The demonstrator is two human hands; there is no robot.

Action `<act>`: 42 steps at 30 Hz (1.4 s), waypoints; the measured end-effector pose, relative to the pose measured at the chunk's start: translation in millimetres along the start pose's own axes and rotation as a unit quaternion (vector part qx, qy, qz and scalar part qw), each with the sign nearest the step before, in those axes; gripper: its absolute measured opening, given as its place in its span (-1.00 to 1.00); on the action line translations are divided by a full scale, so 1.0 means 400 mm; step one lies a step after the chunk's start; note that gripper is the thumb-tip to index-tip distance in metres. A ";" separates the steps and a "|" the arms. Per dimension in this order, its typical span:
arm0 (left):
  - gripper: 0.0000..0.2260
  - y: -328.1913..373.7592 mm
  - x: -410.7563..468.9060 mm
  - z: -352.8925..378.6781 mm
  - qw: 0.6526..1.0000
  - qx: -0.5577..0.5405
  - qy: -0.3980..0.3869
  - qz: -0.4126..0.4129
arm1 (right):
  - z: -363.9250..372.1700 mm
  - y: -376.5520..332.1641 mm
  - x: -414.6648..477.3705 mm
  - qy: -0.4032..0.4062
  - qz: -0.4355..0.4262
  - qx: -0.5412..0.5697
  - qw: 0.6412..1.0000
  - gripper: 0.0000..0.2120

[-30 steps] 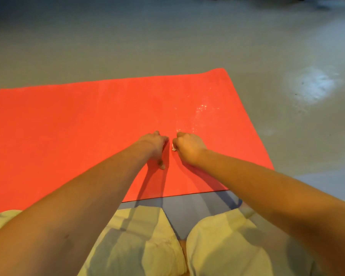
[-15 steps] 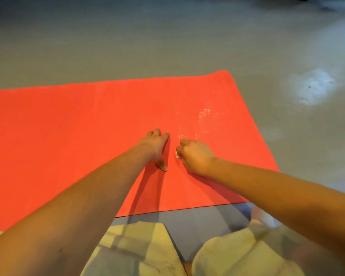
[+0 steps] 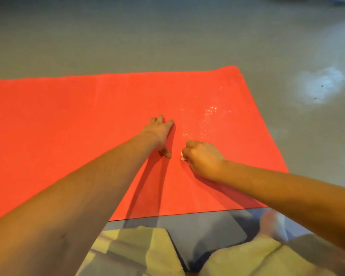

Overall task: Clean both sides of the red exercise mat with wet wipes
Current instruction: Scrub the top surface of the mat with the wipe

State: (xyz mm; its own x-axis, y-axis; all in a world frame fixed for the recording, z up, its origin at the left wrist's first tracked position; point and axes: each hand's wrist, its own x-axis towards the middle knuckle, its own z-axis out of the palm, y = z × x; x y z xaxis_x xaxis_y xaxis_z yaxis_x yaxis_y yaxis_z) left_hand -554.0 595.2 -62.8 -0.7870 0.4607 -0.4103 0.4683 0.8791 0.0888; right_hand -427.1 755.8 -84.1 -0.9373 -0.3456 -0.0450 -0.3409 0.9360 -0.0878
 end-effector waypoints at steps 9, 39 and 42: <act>0.09 0.001 0.055 -0.041 0.998 0.038 -0.051 0.003 | -0.039 0.122 0.287 0.018 0.085 -0.047 0.995 -0.81; -0.72 -0.028 0.181 0.027 0.981 -0.102 0.154 -0.055 | 0.016 0.080 0.100 0.075 -0.012 0.032 0.997 -0.91; -0.73 -0.008 0.184 0.103 0.952 -0.115 0.279 -0.053 | 0.012 0.101 0.128 0.068 -0.004 0.027 0.997 -0.90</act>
State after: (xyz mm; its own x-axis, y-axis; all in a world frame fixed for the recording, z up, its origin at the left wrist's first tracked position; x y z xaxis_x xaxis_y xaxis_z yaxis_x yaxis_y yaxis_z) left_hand -596.8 621.3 -130.7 -0.9460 0.3043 0.1115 0.3239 0.8985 0.2962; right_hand -488.5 775.5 -94.6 -0.9369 -0.3376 0.0907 -0.3477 0.9269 -0.1414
